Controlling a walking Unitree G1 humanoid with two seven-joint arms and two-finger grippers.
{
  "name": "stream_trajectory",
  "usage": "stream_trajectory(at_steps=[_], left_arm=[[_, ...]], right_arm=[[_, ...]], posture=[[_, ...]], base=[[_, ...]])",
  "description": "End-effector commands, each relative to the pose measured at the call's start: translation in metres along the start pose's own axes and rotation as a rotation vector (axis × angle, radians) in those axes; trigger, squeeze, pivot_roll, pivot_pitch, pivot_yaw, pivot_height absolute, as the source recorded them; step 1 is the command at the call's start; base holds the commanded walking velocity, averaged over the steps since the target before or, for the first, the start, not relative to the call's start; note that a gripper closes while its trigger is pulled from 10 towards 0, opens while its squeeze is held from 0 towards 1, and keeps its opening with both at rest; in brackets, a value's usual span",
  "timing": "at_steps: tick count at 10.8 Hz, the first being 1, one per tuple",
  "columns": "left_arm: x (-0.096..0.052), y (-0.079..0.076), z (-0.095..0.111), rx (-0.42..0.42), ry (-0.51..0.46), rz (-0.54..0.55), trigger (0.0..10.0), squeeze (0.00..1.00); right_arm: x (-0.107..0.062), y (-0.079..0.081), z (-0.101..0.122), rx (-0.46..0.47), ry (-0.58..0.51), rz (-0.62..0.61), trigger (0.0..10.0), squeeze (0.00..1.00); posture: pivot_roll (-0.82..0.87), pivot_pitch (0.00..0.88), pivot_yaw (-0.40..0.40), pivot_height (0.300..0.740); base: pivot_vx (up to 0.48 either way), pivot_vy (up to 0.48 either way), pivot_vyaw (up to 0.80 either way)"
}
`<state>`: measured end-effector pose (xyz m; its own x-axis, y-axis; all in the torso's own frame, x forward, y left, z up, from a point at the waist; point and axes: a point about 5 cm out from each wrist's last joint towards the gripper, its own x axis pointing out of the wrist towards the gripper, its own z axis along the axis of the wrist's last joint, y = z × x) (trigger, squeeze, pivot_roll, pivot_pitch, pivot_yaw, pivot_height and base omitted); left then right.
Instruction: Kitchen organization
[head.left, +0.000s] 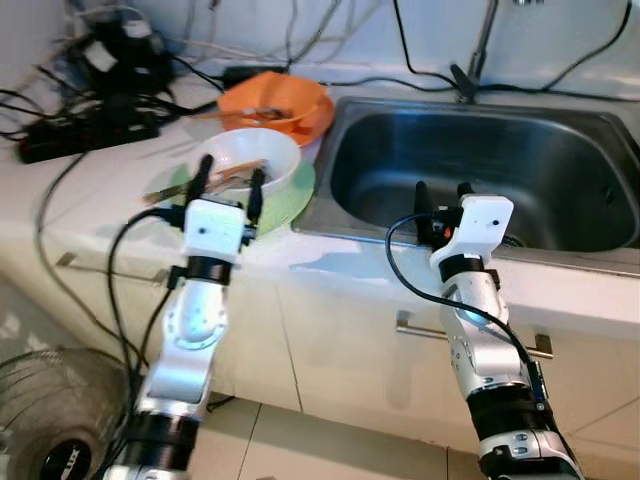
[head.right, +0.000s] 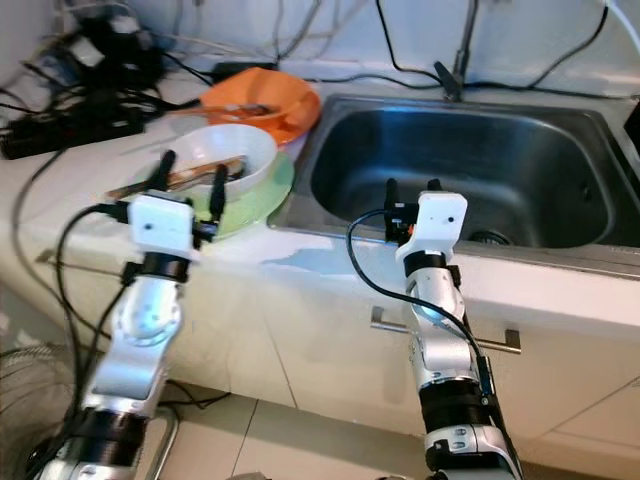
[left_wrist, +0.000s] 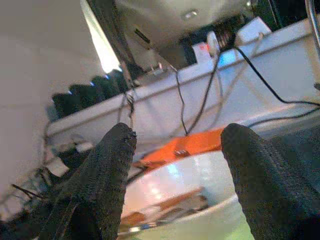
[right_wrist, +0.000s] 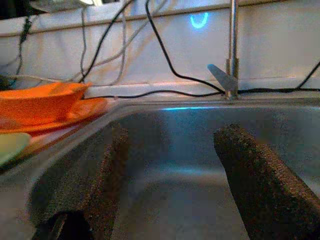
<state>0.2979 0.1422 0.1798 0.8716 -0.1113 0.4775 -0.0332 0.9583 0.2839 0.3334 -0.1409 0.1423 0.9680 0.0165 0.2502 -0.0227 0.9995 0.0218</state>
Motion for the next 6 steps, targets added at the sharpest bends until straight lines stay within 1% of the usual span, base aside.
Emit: stream_trajectory(at_steps=[1, 2, 3, 4, 5, 6], left_arm=[[0.0, 0.006, 0.004, 0.03, -0.013, 0.001, 10.0, 0.0], [-0.002, 0.008, 0.007, 0.036, -0.021, 0.004, 10.0, 0.0], [-0.006, 0.013, 0.015, 0.038, -0.037, 0.015, 10.0, 0.0], [-0.01, 0.013, 0.014, 0.036, -0.022, 0.012, 10.0, 0.0], [-0.014, 0.013, 0.007, 0.027, 0.021, 0.009, 10.0, 0.0], [-0.014, 0.013, 0.005, 0.017, 0.036, 0.005, 10.0, 0.0]], right_arm=[[0.001, 0.003, -0.001, 0.007, 0.002, 0.015, 10.0, 0.0], [0.001, 0.003, -0.001, 0.007, 0.002, 0.016, 10.0, 0.0], [0.001, 0.003, -0.001, 0.009, 0.004, 0.018, 10.0, 0.0], [0.001, 0.005, -0.002, 0.009, 0.006, 0.023, 10.0, 0.0], [0.002, 0.006, -0.002, 0.011, 0.007, 0.028, 10.0, 0.0], [0.002, 0.007, -0.002, 0.012, 0.006, 0.03, 10.0, 0.0]], posture=[[0.06, 0.0, 0.055, 0.74], [0.07, 0.0, 0.054, 0.74], [0.07, 0.0, 0.05, 0.74], [0.08, 0.0, 0.046, 0.74], [0.08, 0.0, 0.045, 0.74], [0.08, 0.0, 0.046, 0.74]], base=[[0.0, 0.0, 0.0], [0.0, 0.0, 0.0], [0.0, 0.0, 0.0], [0.0, 0.0, 0.0], [0.0, 0.0, 0.0], [0.0, 0.0, 0.0]])
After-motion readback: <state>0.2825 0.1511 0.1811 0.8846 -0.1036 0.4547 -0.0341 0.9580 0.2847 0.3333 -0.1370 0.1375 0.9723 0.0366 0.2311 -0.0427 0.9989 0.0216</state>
